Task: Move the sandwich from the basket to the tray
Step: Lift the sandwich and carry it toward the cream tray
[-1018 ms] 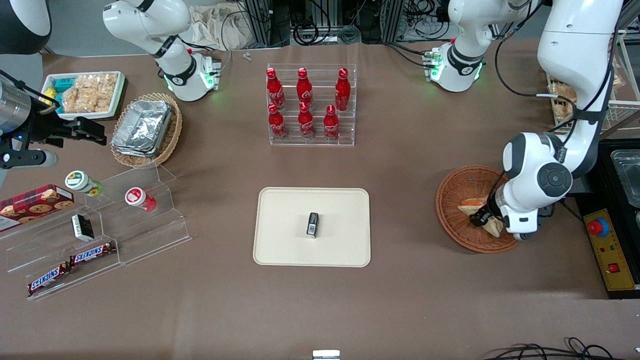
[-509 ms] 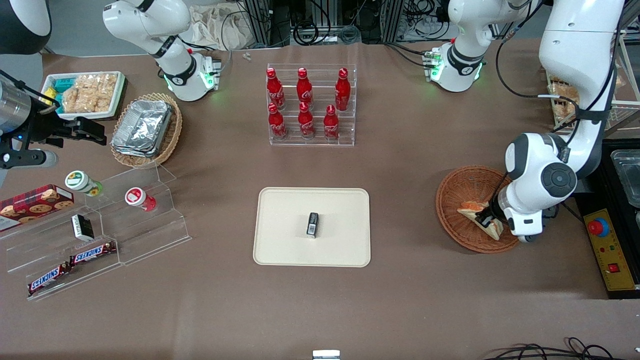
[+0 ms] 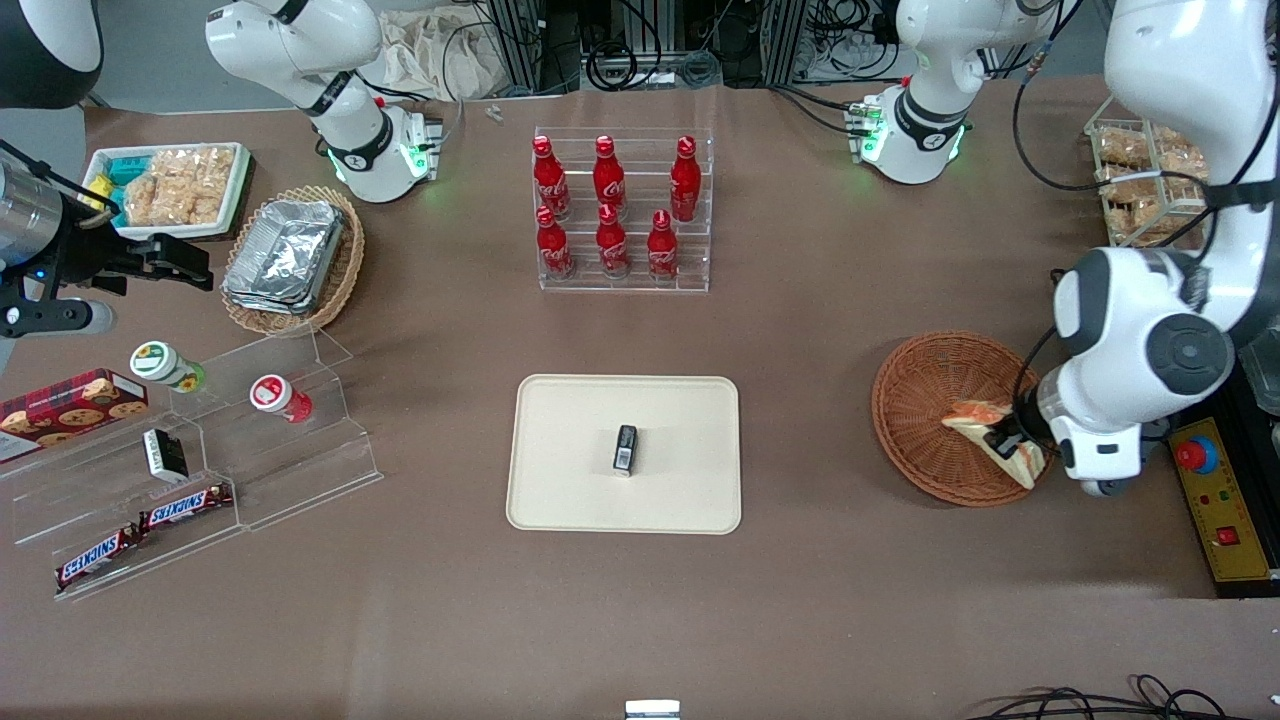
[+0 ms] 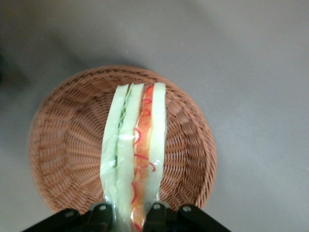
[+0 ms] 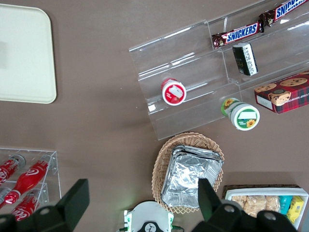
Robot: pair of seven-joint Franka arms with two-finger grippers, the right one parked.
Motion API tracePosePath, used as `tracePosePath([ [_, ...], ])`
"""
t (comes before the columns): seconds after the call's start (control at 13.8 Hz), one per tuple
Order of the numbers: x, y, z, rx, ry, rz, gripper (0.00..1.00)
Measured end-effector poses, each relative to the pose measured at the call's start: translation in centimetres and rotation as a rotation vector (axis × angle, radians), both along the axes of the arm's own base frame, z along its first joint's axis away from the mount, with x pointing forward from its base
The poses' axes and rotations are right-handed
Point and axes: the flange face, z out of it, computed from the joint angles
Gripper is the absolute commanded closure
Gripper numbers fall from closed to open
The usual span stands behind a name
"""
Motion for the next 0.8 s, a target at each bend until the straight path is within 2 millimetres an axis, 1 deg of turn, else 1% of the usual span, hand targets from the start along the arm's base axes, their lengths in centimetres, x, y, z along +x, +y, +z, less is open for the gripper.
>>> tracePosePath([
  [0.15,1.1,-1.6,6.3,-0.005,0.003,-0.064,1.0],
  [0.22,1.4,-2.8,8.8,-0.013,-0.01,-0.101,1.0],
  [0.29,1.6,-4.3,10.7,-0.026,-0.032,-0.166,1.0],
  [0.36,1.8,-6.1,11.9,-0.042,-0.054,-0.254,1.0],
  [0.44,1.9,-7.9,12.6,-0.058,-0.069,-0.33,1.0],
  [0.51,2.0,-9.8,12.9,-0.075,-0.076,-0.386,1.0],
  [0.58,2.0,-11.8,12.7,-0.091,-0.076,-0.434,1.0],
  [0.65,1.8,-14.2,12.0,-0.104,-0.068,-0.477,1.0],
  [0.8,0.9,-19.8,9.9,-0.123,-0.038,-0.563,1.0],
])
